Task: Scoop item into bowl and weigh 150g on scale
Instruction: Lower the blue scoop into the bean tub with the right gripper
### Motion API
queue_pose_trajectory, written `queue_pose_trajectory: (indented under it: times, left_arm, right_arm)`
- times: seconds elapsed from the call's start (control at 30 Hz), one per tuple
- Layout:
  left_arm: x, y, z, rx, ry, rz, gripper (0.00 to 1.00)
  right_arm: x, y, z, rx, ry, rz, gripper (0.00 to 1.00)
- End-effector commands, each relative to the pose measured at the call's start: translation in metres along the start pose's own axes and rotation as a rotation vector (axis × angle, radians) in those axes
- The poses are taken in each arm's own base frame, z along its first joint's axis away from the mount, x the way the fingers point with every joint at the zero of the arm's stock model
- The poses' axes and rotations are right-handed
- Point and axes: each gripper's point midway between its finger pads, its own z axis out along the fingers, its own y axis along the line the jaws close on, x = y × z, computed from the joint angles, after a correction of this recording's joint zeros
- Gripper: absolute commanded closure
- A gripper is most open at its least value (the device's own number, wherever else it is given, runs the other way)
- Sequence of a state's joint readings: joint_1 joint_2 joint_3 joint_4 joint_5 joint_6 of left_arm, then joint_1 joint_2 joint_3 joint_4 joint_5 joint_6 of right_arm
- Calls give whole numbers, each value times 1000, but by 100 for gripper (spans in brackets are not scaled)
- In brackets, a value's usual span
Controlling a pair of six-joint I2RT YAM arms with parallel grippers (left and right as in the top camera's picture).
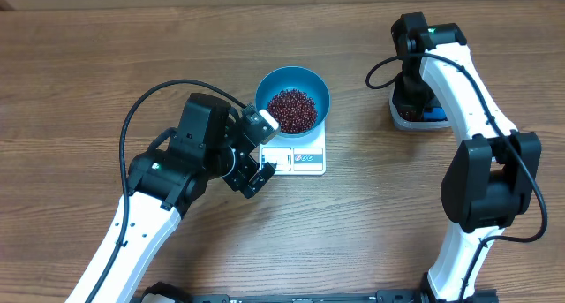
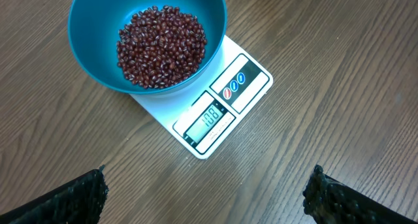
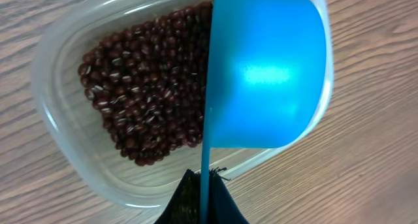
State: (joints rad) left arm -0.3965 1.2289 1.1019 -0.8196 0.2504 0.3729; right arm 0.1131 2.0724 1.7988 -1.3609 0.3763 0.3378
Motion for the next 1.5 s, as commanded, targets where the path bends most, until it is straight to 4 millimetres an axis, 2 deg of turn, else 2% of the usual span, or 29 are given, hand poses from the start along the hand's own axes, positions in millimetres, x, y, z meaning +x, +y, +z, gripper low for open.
queue_pose_trajectory:
  times: [0.0,0.23,0.7,1.17,1.47]
  left_arm:
    - [-2,2,-2,-5,-7,-9,0]
    - [-2,2,-2,-5,-7,-9,1]
    - [-2,2,-2,-5,-7,-9,0]
    - [-2,2,-2,-5,-7,-9,0]
    - [-2,2,-2,-5,-7,-9,0]
  right_arm:
    - [5,12,8,-56,39,-28,96]
    - [9,23,6,-115,60,-34,96]
    - [16,55,-1,-308,104,-73,96]
    - [10,51,1,-370,117,-27,96]
    - [3,49,-1,-505,145,9,96]
